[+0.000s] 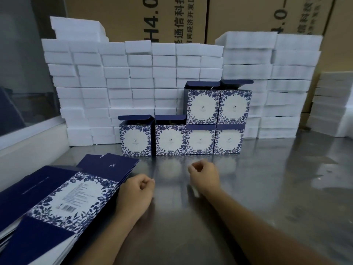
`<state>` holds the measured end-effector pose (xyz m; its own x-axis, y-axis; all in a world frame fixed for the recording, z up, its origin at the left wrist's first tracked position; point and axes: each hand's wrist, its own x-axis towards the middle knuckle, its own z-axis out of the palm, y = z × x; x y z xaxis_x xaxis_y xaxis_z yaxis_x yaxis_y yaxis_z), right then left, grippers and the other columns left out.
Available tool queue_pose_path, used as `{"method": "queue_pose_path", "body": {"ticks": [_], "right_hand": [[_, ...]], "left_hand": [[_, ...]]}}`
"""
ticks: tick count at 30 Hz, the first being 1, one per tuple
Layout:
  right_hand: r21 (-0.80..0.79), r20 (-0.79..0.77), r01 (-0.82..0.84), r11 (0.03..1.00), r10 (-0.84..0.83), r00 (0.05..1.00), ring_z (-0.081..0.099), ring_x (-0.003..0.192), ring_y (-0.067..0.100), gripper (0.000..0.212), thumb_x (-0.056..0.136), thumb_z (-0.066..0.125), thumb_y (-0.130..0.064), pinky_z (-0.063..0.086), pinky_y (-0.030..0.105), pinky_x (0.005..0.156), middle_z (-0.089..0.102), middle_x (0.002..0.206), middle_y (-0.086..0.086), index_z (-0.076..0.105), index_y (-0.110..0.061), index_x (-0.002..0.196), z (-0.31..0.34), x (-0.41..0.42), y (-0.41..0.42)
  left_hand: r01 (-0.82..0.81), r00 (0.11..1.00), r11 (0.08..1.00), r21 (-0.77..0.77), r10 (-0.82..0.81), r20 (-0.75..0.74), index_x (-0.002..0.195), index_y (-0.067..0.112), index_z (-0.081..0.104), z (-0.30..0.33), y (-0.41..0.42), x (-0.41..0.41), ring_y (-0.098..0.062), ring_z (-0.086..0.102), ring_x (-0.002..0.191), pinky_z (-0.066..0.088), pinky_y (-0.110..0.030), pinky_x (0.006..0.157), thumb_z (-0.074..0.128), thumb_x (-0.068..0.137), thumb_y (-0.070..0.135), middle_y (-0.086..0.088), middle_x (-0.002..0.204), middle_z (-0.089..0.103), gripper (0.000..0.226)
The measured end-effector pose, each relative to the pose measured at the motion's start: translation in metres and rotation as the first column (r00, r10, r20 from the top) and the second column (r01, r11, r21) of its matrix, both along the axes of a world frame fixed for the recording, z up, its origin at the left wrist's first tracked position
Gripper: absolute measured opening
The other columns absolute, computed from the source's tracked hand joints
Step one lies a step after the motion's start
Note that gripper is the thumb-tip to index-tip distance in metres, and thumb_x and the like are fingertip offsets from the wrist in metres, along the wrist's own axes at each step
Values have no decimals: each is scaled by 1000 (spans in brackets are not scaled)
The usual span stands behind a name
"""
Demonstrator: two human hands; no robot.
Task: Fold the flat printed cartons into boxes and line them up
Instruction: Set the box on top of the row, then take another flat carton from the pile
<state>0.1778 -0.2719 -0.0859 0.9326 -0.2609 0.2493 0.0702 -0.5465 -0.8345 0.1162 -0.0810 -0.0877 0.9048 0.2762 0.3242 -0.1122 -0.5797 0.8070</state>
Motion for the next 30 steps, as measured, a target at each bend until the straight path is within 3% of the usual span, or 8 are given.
{"method": "queue_pose_path", "body": {"ticks": [4,7,11,15,18,20,23,30], "right_hand": [[199,54,-26,980,15,998,65,66,9,18,89,65,-18,51,23,67,70,70,-2,68,-17,71,-2,-37,9],[366,101,-85,927,51,994,61,60,11,18,89,64,-10,52,26,63,72,70,8,69,-8,72,-1,-58,8],[539,118,-124,833,71,991,55,49,2,17,96,61,-7,43,13,51,65,67,7,66,-2,80,6,-73,0],[549,104,-131,825,89,991,52,46,1,14,97,60,-5,41,12,49,64,71,11,65,1,85,11,-74,0],[543,108,-135,829,91,990,53,45,0,16,97,60,-6,41,11,48,64,70,10,65,0,83,10,-74,3],[548,113,-138,825,90,990,53,45,0,19,97,61,-6,41,11,48,64,68,8,65,-3,79,10,-74,3],[553,117,-131,823,78,990,53,45,1,23,96,61,-7,41,12,48,64,65,6,64,-7,73,10,-72,3],[545,118,-138,827,87,989,53,45,0,23,97,61,-8,41,12,47,64,64,5,65,-7,74,9,-71,4]], "left_hand": [[16,1000,993,117,-18,11,62,20,62,3,-2,-10,-13,62,59,53,-34,65,64,90,26,7,56,64,28],[37,998,972,233,-50,49,66,20,62,7,-5,-23,-12,61,61,52,-33,64,63,90,25,9,59,63,25],[-67,983,832,550,-38,178,84,18,67,14,-6,-41,-22,60,84,42,-38,83,64,89,28,3,87,64,12],[-301,953,671,678,193,232,115,19,61,25,8,-44,-28,51,110,28,-49,100,67,83,40,-7,119,56,39],[-294,915,601,743,401,39,139,22,40,29,25,-41,-33,36,132,22,-56,108,62,82,55,-14,144,40,69],[-260,860,605,752,500,-105,143,22,33,29,36,-39,-36,33,136,27,-55,108,58,83,63,-16,148,36,77],[-232,822,667,708,524,-225,137,18,41,27,49,-35,-36,44,128,35,-50,103,48,90,63,-17,140,45,65],[-252,854,744,619,472,-219,121,15,55,28,59,-32,-34,56,113,42,-45,96,45,94,57,-14,122,60,51]]}}
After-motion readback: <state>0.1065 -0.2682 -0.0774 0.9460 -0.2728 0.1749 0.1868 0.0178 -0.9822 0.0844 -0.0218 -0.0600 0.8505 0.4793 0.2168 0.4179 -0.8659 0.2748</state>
